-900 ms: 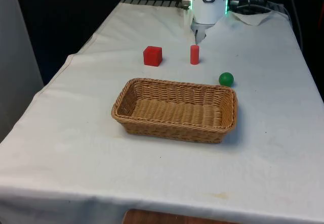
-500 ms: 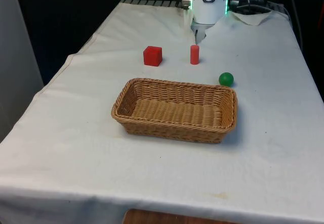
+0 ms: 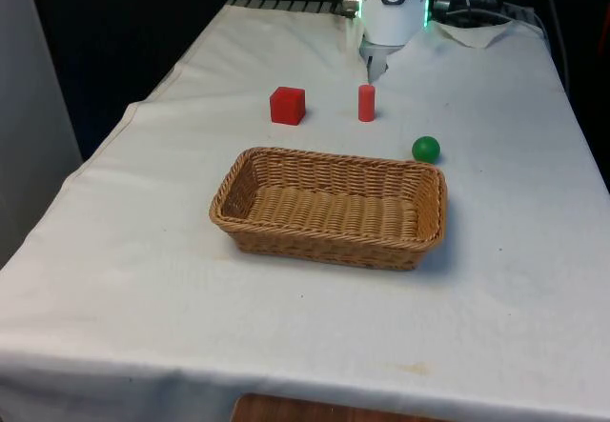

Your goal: Pick up the object to the left of the cylinder and place it into the basket.

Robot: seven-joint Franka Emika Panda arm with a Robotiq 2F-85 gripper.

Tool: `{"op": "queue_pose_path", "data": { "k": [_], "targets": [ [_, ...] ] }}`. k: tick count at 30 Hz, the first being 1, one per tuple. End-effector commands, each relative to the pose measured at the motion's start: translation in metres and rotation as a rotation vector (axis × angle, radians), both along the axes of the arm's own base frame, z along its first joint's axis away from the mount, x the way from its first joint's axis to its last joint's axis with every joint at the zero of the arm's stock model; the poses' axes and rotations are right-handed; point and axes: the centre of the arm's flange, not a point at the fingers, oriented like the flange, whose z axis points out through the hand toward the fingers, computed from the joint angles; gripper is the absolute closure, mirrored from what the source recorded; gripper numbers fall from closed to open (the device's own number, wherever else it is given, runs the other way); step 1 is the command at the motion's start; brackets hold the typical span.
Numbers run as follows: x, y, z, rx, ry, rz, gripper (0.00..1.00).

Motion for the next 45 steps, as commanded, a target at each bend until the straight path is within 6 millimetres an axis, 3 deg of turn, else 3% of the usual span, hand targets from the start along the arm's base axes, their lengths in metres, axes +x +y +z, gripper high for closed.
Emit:
{"op": "queue_pose_path", "data": {
  "k": [1,21,45],
  "targets": [
    [-0.003,0.004,-0.002,-0.008,-0.023,-0.001,0.0],
    [-0.033,0.022,-0.043,-0.02,-0.096,0.011,0.0],
    [-0.041,0.022,-0.115,-0.022,-0.151,0.023,0.0]
  ]
}}
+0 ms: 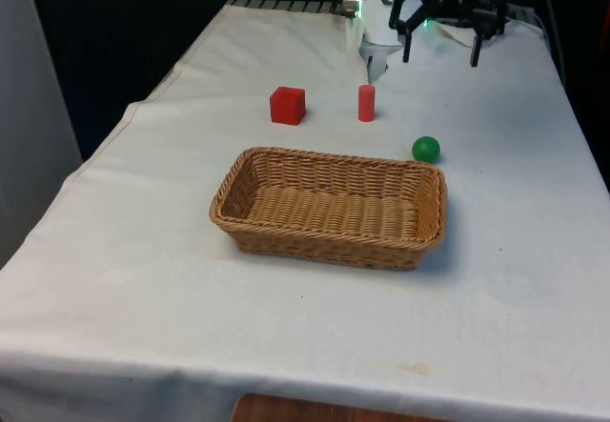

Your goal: Pick up the object to the left of the cylinder and place it into the basket.

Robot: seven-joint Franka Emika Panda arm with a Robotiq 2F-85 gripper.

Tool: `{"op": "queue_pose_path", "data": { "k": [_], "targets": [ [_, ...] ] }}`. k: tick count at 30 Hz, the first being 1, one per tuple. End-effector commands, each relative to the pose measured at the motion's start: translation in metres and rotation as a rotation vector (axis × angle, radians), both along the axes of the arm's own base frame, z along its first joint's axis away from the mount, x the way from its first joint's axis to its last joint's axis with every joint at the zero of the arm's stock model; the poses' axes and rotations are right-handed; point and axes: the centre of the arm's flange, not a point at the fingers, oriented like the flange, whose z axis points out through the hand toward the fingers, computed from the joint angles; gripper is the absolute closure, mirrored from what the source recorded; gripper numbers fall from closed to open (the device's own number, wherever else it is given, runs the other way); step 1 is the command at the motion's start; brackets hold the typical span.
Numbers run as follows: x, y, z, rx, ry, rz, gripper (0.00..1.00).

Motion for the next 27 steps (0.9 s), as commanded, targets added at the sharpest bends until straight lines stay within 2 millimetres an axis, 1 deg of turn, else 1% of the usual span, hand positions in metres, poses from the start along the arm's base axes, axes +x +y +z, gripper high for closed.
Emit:
{"op": "queue_pose_path", "data": {
  "k": [1,4,7,13,14,15,16,23,24,27],
  "targets": [
    [0.001,0.0,-0.004,-0.002,-0.015,-0.002,0.0],
    [0.0,0.0,-0.014,-0.006,-0.025,0.001,0.0],
    [0.001,0.0,-0.016,-0.007,-0.028,0.003,0.0],
    [-0.003,0.0,-0.041,-0.011,-0.034,0.004,0.0],
    [-0.003,0.0,-0.049,-0.013,-0.033,0.006,0.0],
    [-0.003,0.0,-0.044,-0.015,-0.025,0.009,0.0],
    [-0.003,0.0,-0.052,-0.014,-0.032,0.006,0.0],
    [-0.005,0.0,-0.077,-0.024,-0.017,0.006,0.0],
    [-0.004,-0.002,-0.077,-0.036,-0.012,0.007,0.0],
    [-0.005,0.0,-0.09,-0.028,-0.009,0.005,0.0]
  ]
}}
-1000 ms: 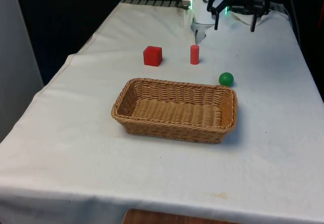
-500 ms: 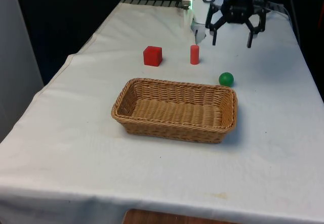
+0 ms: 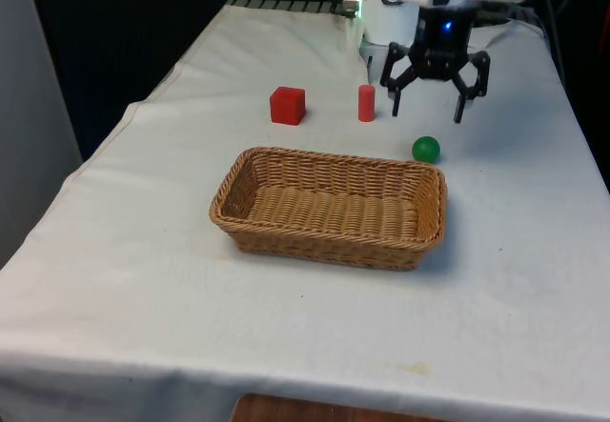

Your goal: Pick up the object to the left of the cylinder and place it into the basket.

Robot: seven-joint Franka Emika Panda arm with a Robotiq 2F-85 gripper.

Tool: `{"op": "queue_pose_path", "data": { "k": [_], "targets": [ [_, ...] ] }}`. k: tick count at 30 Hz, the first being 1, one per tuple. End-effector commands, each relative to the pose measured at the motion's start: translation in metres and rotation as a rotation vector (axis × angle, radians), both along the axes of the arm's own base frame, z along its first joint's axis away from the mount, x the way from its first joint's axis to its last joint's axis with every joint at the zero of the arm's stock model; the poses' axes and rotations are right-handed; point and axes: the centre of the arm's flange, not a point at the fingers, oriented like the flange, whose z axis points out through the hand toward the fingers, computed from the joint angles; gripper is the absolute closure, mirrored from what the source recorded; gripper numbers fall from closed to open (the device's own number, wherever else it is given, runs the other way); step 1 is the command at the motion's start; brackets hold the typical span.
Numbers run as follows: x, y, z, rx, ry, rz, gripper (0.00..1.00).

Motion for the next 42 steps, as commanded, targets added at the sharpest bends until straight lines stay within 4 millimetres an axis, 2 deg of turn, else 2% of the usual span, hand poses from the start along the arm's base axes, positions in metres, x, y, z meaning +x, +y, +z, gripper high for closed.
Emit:
{"op": "queue_pose_path", "data": {
  "k": [1,12,13,23,24,29,34,35,36,42],
  "targets": [
    [-0.002,0.002,-0.005,0.013,0.002,0.0,0.0],
    [-0.007,0.003,-0.039,0.013,0.009,-0.011,0.0],
    [-0.004,0.0,-0.041,-0.01,0.012,-0.014,0.0],
    [-0.016,0.007,-0.051,0.037,0.01,-0.024,0.0],
    [-0.012,0.002,-0.053,0.009,0.015,-0.028,0.0],
    [-0.019,0.008,-0.055,0.05,0.017,-0.032,0.0],
    [-0.019,0.009,-0.061,0.057,0.021,-0.037,0.0],
    [-0.017,0.003,-0.063,0.027,0.027,-0.043,0.0],
    [-0.019,0.009,-0.064,0.06,0.025,-0.041,0.0],
    [-0.015,0.009,-0.07,0.062,0.029,-0.047,0.0]
  ]
}}
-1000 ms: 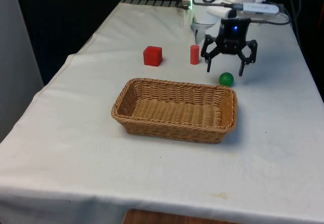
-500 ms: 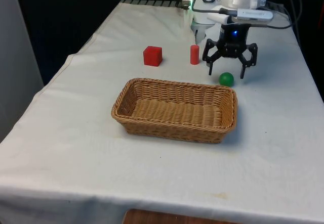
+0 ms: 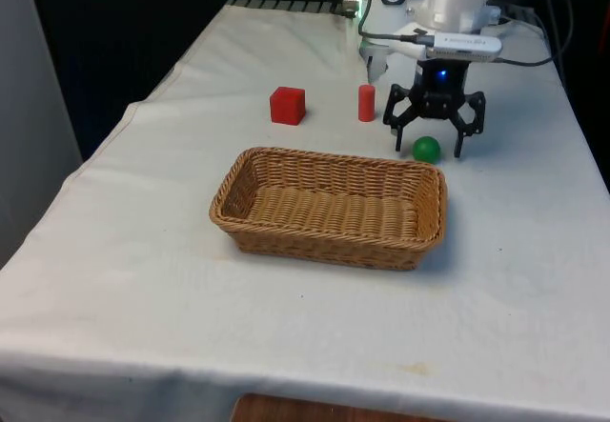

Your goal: Pick up the object to the left of the cylinder and place it into the basket.

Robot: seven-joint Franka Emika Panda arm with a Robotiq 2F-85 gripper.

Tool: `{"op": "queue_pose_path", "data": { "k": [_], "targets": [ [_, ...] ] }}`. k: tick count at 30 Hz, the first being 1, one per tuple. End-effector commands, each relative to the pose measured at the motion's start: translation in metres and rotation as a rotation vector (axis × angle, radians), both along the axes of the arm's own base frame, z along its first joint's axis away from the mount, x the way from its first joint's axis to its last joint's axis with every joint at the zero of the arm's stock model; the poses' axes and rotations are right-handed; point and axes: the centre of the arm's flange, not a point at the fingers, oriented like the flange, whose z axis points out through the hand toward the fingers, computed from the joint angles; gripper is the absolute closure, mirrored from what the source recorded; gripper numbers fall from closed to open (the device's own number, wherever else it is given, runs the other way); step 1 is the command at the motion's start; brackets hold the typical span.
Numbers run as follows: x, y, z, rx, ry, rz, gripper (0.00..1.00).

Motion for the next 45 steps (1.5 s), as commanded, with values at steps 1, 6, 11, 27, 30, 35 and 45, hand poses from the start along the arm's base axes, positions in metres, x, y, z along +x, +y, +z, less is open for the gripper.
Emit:
{"op": "queue_pose_path", "data": {
  "k": [1,6,11,27,30,35,45],
  "targets": [
    [0.001,0.0003,-0.0007,0.001,0.0,-0.001,0.0],
    [0.0017,0.0022,-0.001,0.013,-0.003,0.0,0.0],
    [0.0021,0.0014,-0.0019,0.006,-0.001,0.0,0.0],
    [0.0026,0.0,-0.0027,0.0,0.001,-0.002,0.0],
    [0.0026,0.0005,-0.0027,0.0,0.0,-0.001,0.0],
    [0.0026,0.0,-0.0027,0.0,0.001,-0.002,0.43],
    [0.0025,0.0005,-0.0027,0.0,0.001,-0.001,1.0]
  ]
}}
